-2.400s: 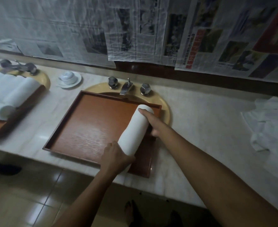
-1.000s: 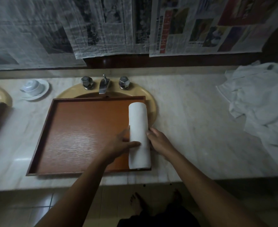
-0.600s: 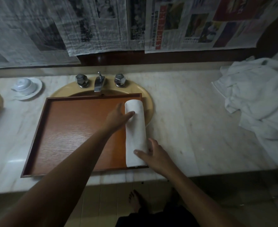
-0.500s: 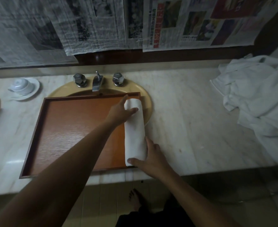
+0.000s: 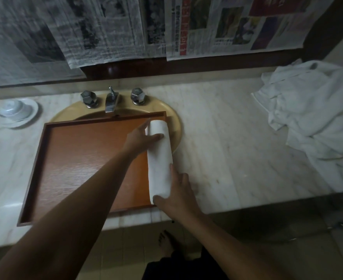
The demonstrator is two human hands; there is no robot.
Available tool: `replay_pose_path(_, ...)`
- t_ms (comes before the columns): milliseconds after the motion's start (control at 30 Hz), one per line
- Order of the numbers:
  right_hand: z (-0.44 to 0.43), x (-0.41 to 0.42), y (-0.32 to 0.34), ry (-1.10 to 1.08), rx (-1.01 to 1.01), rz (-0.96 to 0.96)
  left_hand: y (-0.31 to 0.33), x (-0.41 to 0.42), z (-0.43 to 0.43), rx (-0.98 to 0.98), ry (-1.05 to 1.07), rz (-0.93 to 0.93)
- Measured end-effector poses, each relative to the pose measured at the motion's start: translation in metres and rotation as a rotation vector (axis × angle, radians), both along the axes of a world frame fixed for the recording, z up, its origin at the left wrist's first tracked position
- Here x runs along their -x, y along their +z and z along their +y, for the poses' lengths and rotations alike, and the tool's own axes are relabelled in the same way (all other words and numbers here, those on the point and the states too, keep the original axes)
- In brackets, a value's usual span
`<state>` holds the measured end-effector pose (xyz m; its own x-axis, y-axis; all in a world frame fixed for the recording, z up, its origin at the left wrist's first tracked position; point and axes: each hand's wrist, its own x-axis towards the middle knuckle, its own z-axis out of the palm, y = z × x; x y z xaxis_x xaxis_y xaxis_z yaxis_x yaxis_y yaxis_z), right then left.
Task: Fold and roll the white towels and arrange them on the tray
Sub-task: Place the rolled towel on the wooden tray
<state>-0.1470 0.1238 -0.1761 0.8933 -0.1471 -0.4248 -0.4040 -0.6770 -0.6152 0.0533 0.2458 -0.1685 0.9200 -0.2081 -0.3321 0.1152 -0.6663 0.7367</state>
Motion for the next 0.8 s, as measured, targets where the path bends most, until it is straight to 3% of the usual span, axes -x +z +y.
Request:
replay_pose_path(367, -0.017, 0.002, -0.003, -0.002, -0.097, -0.011, 0.005, 0.016, 0.008, 0.077, 0.044, 0.071)
replay_pose_path(567, -0.07, -0.001, 0.004, -0.045, -0.08, -0.035, 0.022, 0.046, 0.006, -0.081, 0.004, -0.181)
replay_pose_path(800, -0.144, 0.002, 0.009, -0.21, -0.04, -0.198, 0.041, 0.071, -0.04, 0.013, -0.067, -0.259)
